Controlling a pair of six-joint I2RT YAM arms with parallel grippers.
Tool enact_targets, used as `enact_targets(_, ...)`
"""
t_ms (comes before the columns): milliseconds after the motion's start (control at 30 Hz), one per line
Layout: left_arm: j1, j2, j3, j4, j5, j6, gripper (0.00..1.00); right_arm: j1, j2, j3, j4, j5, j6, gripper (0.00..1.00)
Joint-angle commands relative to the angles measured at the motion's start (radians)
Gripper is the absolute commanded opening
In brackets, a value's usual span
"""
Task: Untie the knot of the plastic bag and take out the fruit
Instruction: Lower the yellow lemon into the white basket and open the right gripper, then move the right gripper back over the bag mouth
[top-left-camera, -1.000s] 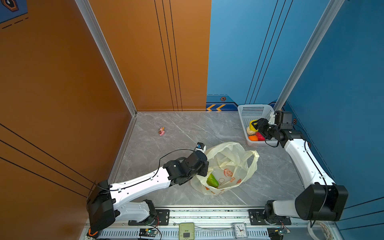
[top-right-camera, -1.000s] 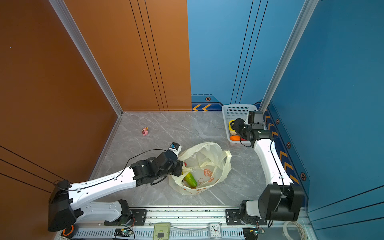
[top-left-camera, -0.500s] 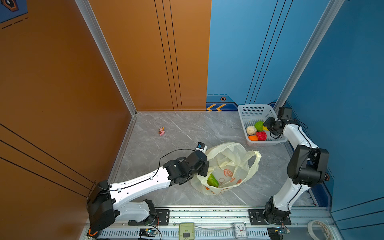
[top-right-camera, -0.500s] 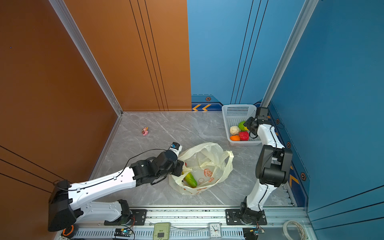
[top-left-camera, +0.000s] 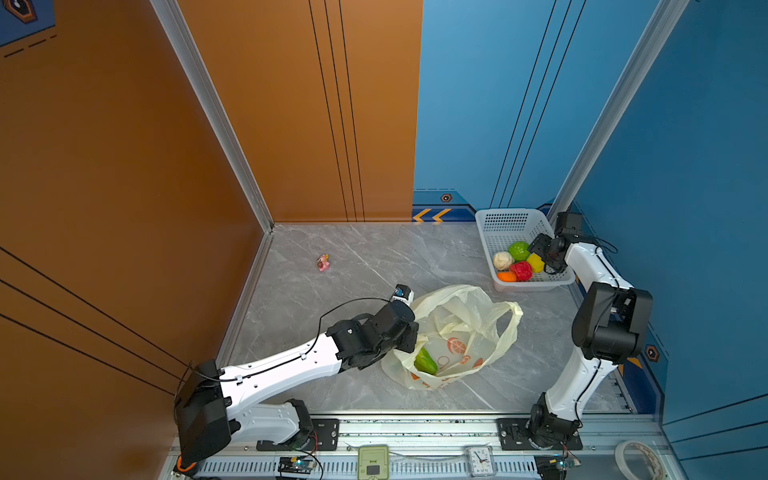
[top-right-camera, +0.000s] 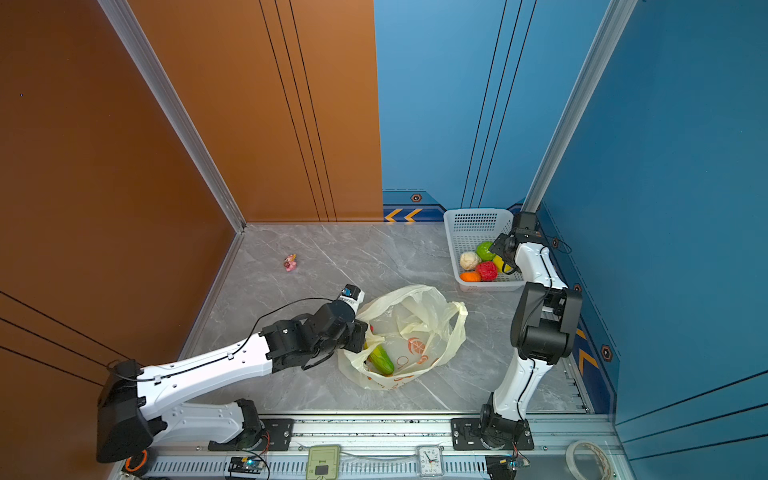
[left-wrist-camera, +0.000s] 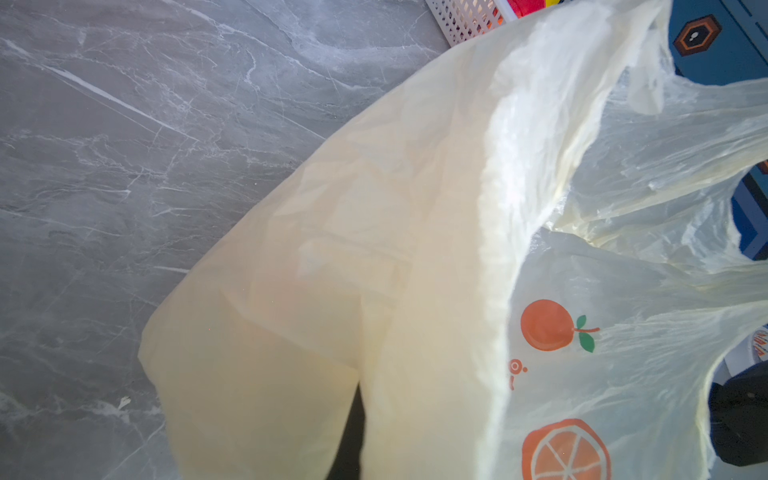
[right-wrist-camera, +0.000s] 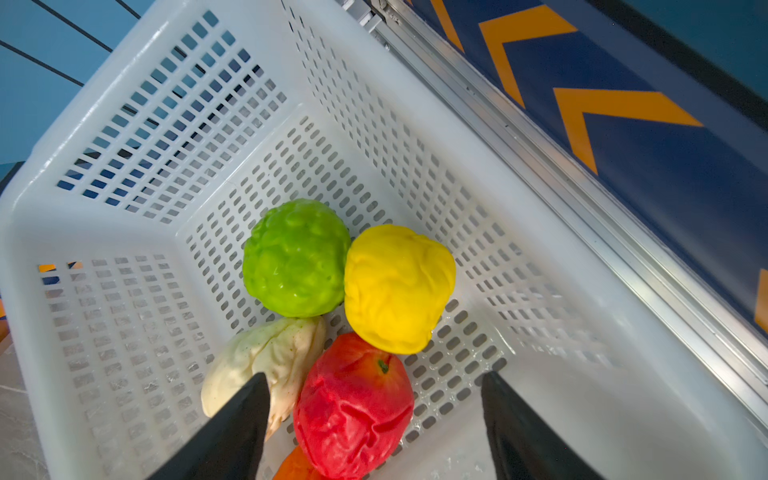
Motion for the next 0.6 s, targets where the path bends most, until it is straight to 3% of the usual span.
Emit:
enact_targets(0,-0.009,0.007,0.027,0.004,0.008,0.015,0.0,-0.002,-0.053,0.025,-0.054,-0.013,-0.017,0.81)
enact_targets(267,-0.01,0.0,0.03,0.003,0.0,0.016,0.0,0.095,-0.225,0.056,-0.209,-0.29,-0.014,0.78)
enact_targets(433,-0.01,-0.008,0.037,-0.027,-0.002,0.024,0.0,0.256,-0.374,0.082,-0.392,-0.38,-0.028,0.78)
enact_targets(567,-0.004,-0.017,0.041,-0.047,-0.004,0.033,0.0,0.45,-0.479,0.107,-0.522,-0.385,-0.006,0.78)
